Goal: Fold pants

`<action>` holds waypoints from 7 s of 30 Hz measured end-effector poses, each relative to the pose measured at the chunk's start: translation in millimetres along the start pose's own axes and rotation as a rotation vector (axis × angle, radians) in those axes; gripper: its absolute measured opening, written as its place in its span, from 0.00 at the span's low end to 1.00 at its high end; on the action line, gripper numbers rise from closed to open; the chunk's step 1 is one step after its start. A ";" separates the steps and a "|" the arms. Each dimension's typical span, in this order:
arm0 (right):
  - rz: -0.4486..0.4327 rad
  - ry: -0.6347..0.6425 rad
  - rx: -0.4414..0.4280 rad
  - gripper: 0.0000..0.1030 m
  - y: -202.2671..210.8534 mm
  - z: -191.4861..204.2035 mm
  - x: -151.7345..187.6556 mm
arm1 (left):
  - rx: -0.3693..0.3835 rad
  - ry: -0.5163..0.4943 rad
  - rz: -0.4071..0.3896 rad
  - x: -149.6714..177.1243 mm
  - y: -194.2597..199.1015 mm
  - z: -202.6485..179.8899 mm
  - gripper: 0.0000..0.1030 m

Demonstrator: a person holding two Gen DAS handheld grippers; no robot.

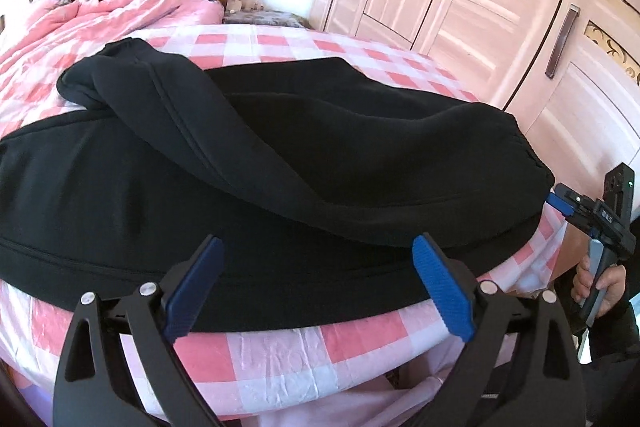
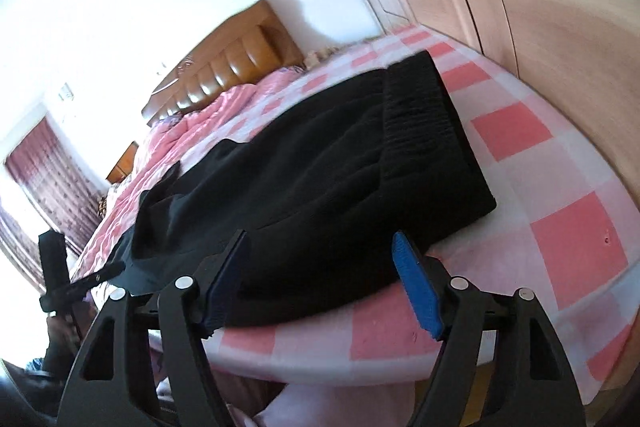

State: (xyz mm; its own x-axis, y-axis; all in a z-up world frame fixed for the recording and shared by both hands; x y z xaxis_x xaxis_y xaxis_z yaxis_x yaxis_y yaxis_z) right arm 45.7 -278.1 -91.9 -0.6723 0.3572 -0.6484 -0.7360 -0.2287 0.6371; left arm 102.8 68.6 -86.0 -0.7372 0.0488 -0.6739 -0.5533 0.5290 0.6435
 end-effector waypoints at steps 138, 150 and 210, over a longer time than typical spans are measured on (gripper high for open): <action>0.038 0.489 0.209 0.86 -58.8 106.4 24.6 | -0.377 0.497 -0.265 33.4 171.7 259.0 0.05; 0.059 0.487 0.249 0.86 -62.1 107.6 23.9 | -0.540 0.076 -0.259 17.6 184.5 196.0 0.83; 0.272 1.330 -0.444 0.11 -248.5 457.7 36.2 | -0.292 0.534 -0.483 -17.8 201.7 358.6 0.20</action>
State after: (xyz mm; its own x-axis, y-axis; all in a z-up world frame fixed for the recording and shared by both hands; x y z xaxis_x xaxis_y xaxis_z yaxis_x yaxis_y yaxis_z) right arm 240.6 206.2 -83.0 -0.1840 -0.7868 -0.5892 -0.3709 -0.4996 0.7829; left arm 143.4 478.3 -74.4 -0.4344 -0.5842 -0.6856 -0.8859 0.1395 0.4424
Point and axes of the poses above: each gripper's, at about its wrist camera, not at the fingertips, and y roughly against the way its jaws point, z to its left, x to its underside, the point moved 8 cm from there along -y, roughly the way its jaws point, and after that the axes turned 11 degrees about x, right-handed, at the moved point
